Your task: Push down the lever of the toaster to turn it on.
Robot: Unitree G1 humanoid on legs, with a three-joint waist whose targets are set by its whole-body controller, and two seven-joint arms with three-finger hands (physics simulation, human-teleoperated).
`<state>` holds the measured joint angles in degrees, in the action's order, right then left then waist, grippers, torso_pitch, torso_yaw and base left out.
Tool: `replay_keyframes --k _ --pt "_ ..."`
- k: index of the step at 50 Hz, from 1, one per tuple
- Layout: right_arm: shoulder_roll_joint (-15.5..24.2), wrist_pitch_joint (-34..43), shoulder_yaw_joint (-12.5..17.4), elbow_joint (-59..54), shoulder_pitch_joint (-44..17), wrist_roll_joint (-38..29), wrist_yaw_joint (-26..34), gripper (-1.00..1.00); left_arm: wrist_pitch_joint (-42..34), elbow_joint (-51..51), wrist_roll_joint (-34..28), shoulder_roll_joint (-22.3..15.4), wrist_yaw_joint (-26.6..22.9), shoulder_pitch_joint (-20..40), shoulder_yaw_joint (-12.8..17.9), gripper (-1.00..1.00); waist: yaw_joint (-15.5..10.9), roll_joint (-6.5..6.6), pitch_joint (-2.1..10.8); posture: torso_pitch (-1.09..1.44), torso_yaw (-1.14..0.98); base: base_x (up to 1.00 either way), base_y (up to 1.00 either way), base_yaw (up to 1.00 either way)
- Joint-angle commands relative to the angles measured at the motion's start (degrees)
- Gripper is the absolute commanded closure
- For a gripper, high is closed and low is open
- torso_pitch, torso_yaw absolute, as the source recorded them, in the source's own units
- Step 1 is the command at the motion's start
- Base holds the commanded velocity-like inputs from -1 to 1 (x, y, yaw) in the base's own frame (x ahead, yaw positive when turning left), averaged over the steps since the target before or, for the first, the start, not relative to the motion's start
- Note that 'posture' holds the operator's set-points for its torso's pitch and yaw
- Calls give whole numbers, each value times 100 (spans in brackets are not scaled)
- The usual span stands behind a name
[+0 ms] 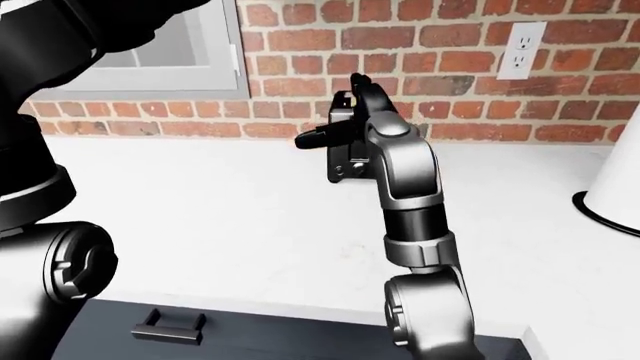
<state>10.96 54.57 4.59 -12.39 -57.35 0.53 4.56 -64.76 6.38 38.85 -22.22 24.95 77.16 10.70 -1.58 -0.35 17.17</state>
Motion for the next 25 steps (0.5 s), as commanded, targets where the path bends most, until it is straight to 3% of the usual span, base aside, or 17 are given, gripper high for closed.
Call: replay_keyframes --k 1,25 --pt "38 -311 42 117 -202 -18 -41 -100 157 -84 -13 -55 -7 204 50 -100 -1 2 69 -48 0 0 0 0" --pt "23 -1152 104 -665 -73 109 -244 -100 227 -64 26 -23 7 178 52 -100 12 -2 83 -48 0 0 0 0"
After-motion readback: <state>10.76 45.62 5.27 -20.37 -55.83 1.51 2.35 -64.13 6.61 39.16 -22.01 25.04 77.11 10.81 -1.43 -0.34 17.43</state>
